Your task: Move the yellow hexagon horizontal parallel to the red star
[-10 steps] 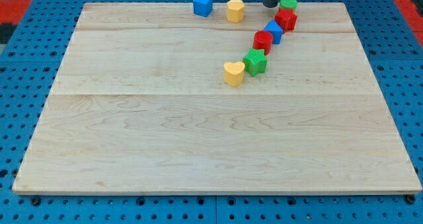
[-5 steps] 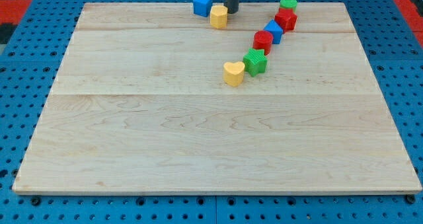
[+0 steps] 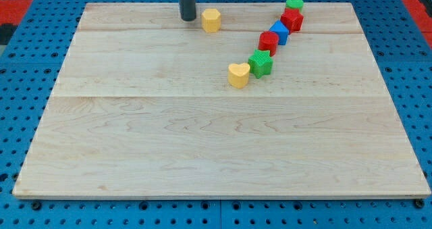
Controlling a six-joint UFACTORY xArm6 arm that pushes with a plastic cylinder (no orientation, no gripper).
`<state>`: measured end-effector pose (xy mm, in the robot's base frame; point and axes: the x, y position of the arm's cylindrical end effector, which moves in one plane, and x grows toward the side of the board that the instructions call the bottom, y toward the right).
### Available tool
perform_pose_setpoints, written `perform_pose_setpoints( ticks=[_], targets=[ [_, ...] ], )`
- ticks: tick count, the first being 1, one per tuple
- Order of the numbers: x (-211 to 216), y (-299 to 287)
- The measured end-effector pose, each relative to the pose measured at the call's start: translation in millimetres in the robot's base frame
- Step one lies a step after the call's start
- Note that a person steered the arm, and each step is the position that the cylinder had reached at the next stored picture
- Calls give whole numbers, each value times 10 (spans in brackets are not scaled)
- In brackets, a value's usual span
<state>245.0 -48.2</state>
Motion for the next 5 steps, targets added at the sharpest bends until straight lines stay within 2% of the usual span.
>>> perform_pose_setpoints(
  ticks=[4, 5],
  targets=[
    [88, 313],
    [247, -503]
  ],
)
